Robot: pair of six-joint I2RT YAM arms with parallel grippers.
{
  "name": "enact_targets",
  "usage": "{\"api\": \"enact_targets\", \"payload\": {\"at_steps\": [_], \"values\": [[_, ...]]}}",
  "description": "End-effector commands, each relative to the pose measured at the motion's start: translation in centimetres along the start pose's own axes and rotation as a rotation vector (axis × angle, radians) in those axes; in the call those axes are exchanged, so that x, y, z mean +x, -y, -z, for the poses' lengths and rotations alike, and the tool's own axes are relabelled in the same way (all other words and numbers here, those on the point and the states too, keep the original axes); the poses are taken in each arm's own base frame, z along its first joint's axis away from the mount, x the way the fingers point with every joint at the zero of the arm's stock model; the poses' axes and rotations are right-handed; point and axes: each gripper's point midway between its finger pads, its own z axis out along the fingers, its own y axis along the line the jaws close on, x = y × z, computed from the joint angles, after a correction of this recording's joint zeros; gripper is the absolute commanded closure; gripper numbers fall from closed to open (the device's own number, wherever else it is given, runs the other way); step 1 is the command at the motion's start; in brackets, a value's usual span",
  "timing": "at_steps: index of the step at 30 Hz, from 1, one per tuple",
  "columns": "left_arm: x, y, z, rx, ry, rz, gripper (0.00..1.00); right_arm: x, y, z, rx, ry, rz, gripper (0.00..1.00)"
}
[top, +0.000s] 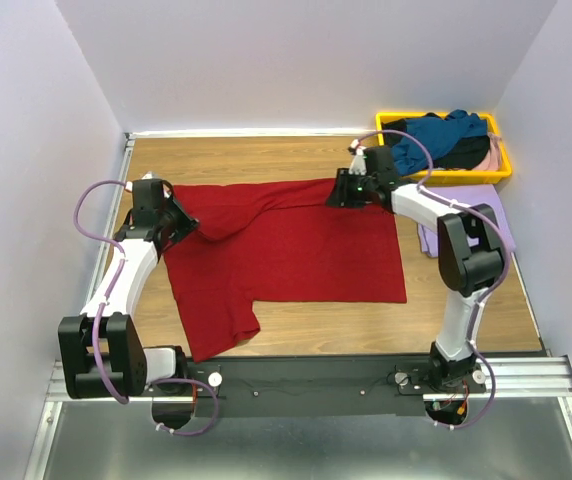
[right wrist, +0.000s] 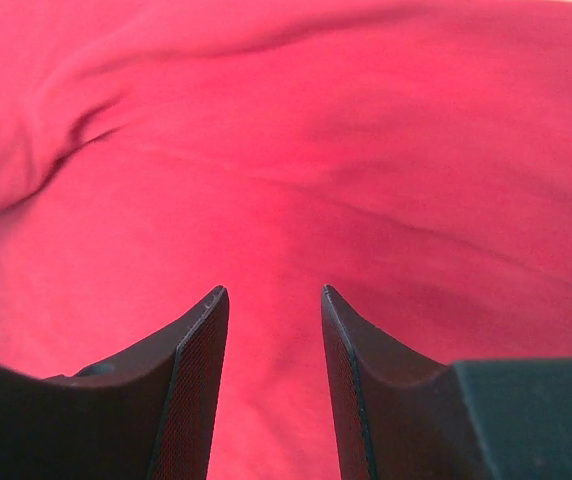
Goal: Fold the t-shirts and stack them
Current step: Fold the tshirt
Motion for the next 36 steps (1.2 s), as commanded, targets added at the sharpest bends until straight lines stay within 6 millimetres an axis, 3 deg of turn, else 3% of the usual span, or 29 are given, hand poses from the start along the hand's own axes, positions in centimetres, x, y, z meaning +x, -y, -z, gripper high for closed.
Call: {"api": "enact_targets", "payload": {"at_steps": [1, 3, 5, 8, 10, 11, 15, 17, 18, 21, 26, 30, 36], "values": [[0.1, -0.2, 0.2, -0.010, 0.021, 0.006, 1.00, 0.6, -4.5, -1.8, -0.099, -0.031, 0.050, 0.51], [-0.4, -0.1, -0.3, -0.011, 0.029, -0.003, 1.00, 0.9, -5.8, -2.5, -0.108, -0.036, 0.090, 0.52], [-2.1, 0.2, -1.0, -0.027, 0.067, -0.020, 1.00, 1.3, -7.6, -3.5, -0.117, -0.037, 0.167, 0.52], [-6.5, 1.6, -2.2, -0.035, 0.154, -0.038, 1.00, 1.8, -10.1, -5.0, -0.159, -0.035, 0.244, 0.57], [-8.2, 2.1, -3.1, -0.033, 0.178, -0.043, 1.00, 2.4, -11.1, -6.0, -0.181, -0.044, 0.287, 0.59], [-8.6, 1.6, -4.6, -0.056, 0.171, -0.043, 1.00, 2.4, -12.8, -6.4, -0.210, -0.036, 0.321, 0.59], [-11.5, 2.6, -7.8, -0.071, 0.193, -0.059, 1.00, 2.9, -16.2, -8.1, -0.271, -0.024, 0.428, 0.62], [-11.4, 1.9, -10.2, -0.090, 0.168, -0.063, 1.00, 4.1, -17.6, -9.4, -0.294, -0.036, 0.473, 0.62], [-11.5, 1.7, -10.8, -0.097, 0.161, -0.067, 1.00, 3.6, -18.7, -9.7, -0.309, -0.018, 0.488, 0.62], [-12.7, 2.5, -12.5, -0.086, 0.165, -0.076, 1.00, 4.3, -20.9, -11.2, -0.337, -0.010, 0.522, 0.62], [-12.3, 1.7, -14.9, -0.103, 0.127, -0.092, 1.00, 5.8, -24.2, -13.4, -0.367, 0.004, 0.581, 0.62], [-11.2, 1.1, -16.1, -0.105, 0.088, -0.086, 1.00, 5.9, -25.3, -15.5, -0.334, 0.040, 0.611, 0.62], [-10.7, 1.0, -16.1, -0.098, 0.078, -0.080, 1.00, 6.1, -25.4, -17.6, -0.302, 0.062, 0.625, 0.59]]}}
